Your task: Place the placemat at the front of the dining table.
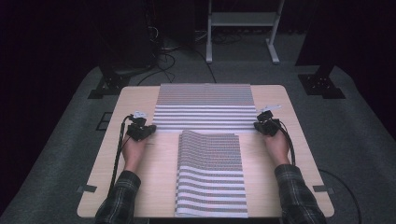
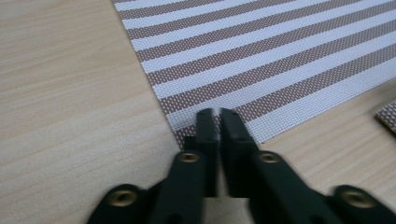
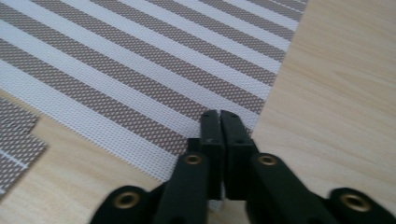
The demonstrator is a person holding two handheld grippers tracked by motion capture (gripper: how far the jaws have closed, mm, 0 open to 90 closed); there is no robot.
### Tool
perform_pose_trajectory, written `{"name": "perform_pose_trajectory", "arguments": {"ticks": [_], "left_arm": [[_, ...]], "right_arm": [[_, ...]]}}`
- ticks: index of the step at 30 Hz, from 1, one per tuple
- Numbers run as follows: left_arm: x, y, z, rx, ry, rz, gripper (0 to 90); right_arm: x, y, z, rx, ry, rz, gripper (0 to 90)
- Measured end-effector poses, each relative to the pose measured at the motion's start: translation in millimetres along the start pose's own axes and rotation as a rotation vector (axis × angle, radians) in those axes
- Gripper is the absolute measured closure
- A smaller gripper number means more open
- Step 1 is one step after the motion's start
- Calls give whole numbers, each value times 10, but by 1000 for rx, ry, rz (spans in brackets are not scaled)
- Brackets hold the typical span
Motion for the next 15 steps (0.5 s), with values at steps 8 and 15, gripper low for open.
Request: {"name": "perform_pose_trajectory", "arguments": {"ticks": [8,15], "left_arm": [[-8,83,-90,-30,-23,0,571],[-75,54,-137,7,-62,1,265]], "right_arm": [[-60,42,-114,-64,20,47,525],[-16,15,-245,-69,51,38,299]]}}
Point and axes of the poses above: each handheld gripper's, and its own axes: z roughly forward along the jaws, y roughly out of its top, x roughly to its left, the point moved 9 cm from there along z, roughly forward along the jaws, and after that the axes turned 14 degrees about z, right-handed, at the moved point
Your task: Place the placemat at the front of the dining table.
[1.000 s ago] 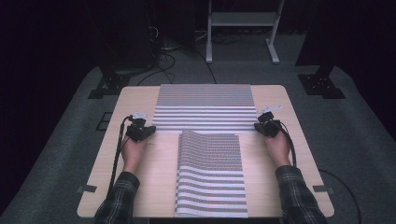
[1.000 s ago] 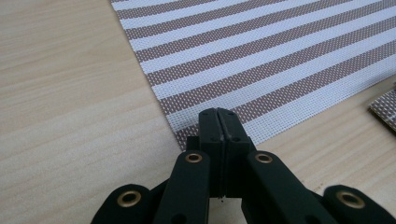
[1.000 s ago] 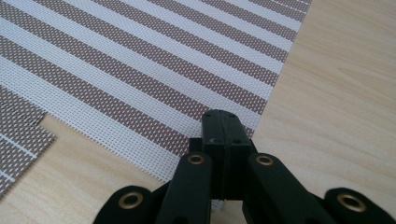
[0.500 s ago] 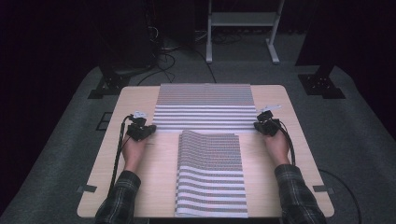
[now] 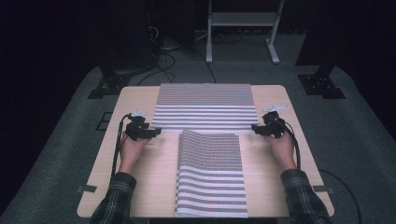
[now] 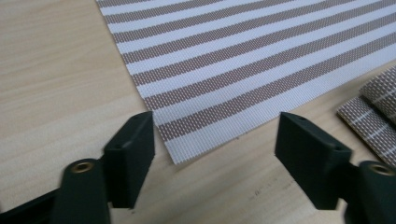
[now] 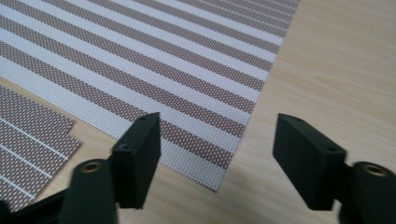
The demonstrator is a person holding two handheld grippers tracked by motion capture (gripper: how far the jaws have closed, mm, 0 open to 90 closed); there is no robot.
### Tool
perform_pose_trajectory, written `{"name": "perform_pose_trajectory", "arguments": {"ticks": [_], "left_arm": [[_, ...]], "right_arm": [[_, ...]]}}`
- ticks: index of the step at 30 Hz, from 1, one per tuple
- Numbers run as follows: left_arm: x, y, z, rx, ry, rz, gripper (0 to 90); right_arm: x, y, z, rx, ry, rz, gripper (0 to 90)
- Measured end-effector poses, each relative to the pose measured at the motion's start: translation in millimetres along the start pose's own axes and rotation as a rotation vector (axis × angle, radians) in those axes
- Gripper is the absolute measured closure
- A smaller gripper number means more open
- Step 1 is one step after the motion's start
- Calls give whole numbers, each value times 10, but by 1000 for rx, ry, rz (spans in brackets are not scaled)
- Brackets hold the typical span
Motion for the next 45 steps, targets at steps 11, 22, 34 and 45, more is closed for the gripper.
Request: {"name": "perform_pose_trajectory", "arguments": {"ticks": [11,22,34,45], "left_arm": [[-52,53,-129,-26,10,29,0],[-206,1,-430,-55,6,64,0],[-426,-181,-716,-56,-36,79,0],[-717,-400,-965,-68,-52,123,0]], "right_arm": [[45,-11,-208,-35,77,11,93],[66,-88,-440,-50,95,-10,92],[116,-347,-752,-63,116,-34,93],[111,-667,-912,-44,161,-32,93]]}}
Point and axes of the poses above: each handheld gripper's, and its own axes: z roughly forward along the jaws, y roughly out of its top, x roughly to its left, the point moved 9 cm from there along z, roughly forward along the jaws, and after that the axes turned 14 degrees about z, right-handed, at the moved point
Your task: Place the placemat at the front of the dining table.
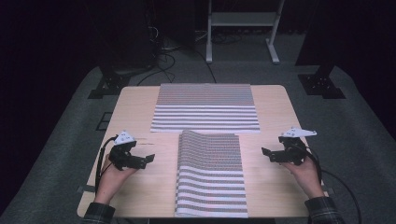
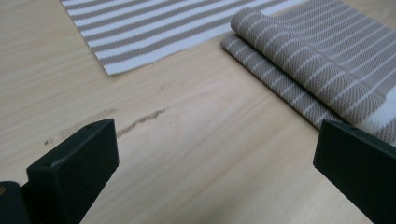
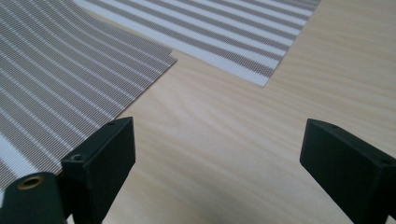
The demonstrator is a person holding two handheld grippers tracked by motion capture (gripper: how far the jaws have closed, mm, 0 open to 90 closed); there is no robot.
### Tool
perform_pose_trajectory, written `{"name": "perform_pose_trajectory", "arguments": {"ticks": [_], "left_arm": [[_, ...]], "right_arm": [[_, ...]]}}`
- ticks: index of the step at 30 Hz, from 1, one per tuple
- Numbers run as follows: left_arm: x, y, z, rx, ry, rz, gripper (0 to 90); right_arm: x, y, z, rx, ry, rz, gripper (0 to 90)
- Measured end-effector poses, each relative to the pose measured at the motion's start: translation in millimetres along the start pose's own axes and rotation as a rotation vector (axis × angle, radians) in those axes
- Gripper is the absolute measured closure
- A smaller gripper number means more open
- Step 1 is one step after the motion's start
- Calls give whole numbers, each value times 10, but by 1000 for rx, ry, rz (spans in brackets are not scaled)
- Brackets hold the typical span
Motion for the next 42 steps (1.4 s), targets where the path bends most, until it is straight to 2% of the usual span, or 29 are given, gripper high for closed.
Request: {"name": "perform_pose_trajectory", "arguments": {"ticks": [4,12,15,20,26,31,34,36,42], "left_arm": [[-100,-138,-35,10,1,19,0],[-267,-406,-117,35,-25,38,0],[-324,-500,-147,48,-35,47,0],[-397,-629,-177,72,-39,68,0],[-424,-726,-220,74,-31,70,0],[-419,-782,-226,75,-28,74,0],[-420,-811,-218,93,-30,85,0],[-410,-813,-216,97,-29,88,0],[-400,-809,-199,102,-23,97,0]], "right_arm": [[28,-119,-43,7,18,-20,93],[60,-387,-161,13,49,-54,93],[56,-458,-219,6,57,-52,93],[16,-601,-281,24,40,-63,93],[-64,-721,-349,34,24,-50,93],[-130,-825,-376,59,0,-61,93],[-141,-877,-380,74,-7,-68,93],[-145,-916,-380,88,-9,-76,93],[-154,-952,-390,83,1,-74,94]]}}
Point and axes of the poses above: each handheld gripper's, and its own axes: z roughly forward along the jaws, y roughly out of its top, x roughly to its left, the point moved 9 cm from there along z, roughly forward along the jaws, and after that the axes turned 14 degrees about z, right-handed, at the moved point
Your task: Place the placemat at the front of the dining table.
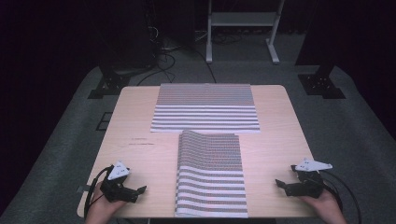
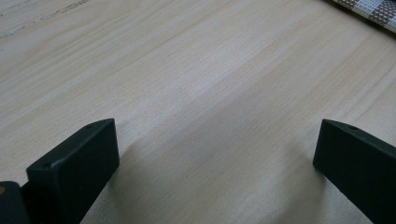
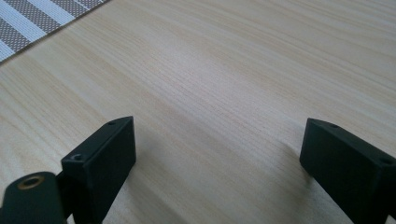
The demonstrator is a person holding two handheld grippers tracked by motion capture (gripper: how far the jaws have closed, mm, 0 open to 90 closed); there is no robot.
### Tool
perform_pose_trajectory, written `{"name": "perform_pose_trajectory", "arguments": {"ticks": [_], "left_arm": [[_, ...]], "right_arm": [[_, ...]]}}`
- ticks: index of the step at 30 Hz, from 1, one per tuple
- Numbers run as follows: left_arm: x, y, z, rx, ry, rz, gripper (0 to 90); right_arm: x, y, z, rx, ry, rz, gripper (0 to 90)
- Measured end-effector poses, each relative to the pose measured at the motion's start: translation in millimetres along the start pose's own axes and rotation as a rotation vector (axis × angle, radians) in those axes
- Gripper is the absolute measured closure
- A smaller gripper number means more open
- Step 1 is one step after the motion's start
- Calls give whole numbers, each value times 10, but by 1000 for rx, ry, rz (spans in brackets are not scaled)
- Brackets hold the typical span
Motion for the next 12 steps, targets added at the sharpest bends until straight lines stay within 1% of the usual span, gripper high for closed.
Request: {"name": "perform_pose_trajectory", "arguments": {"ticks": [12], "left_arm": [[4,-1,0,-2,4,-3,0]], "right_arm": [[-3,-8,-8,-1,-8,12,94]]}}
Point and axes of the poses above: each handheld gripper's, and its own axes: z roughly forward along the jaws, y roughly out of its top, x roughly to its left, the point moved 9 cm from there along z, roughly forward along the jaws, and after that the axes turned 14 degrees about z, right-handed, at the moved point
